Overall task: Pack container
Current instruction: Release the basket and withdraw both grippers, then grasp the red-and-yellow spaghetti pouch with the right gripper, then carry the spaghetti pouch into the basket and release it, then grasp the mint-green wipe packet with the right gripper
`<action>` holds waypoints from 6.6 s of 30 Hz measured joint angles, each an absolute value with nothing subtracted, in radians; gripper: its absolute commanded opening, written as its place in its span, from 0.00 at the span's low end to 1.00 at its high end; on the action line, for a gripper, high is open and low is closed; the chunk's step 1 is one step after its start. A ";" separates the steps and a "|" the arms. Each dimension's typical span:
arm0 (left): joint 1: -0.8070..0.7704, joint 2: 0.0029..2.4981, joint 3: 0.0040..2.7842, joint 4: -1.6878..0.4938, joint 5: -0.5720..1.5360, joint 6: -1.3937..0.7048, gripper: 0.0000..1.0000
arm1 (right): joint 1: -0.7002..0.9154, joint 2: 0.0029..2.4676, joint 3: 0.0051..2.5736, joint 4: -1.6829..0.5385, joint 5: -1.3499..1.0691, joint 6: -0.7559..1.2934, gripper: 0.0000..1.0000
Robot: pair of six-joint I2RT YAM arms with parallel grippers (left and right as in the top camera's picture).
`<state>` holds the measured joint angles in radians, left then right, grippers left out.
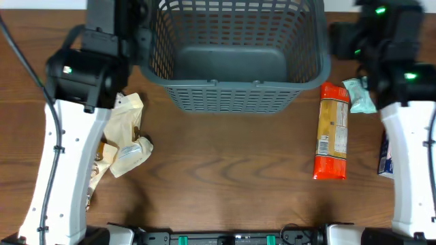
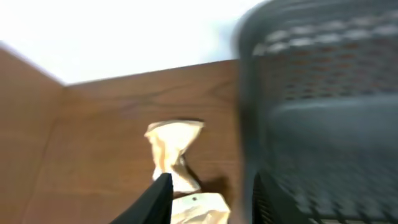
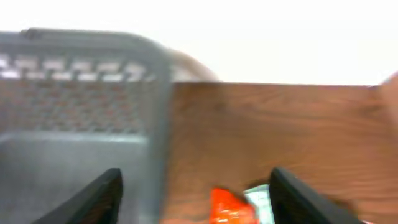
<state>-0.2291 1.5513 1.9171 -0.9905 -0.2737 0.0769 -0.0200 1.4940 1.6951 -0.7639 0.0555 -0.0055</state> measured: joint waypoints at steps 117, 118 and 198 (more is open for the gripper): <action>0.179 1.551 1.745 -1.147 0.020 0.000 0.47 | 0.146 1.575 1.980 -0.851 -0.220 -0.635 0.01; 0.179 1.551 1.745 -1.150 0.020 0.000 0.47 | 0.174 1.579 1.980 -0.854 -0.241 -0.693 0.01; 0.179 1.551 1.745 -1.159 0.020 0.000 0.47 | -0.354 2.296 2.146 -1.397 -0.022 -0.350 0.97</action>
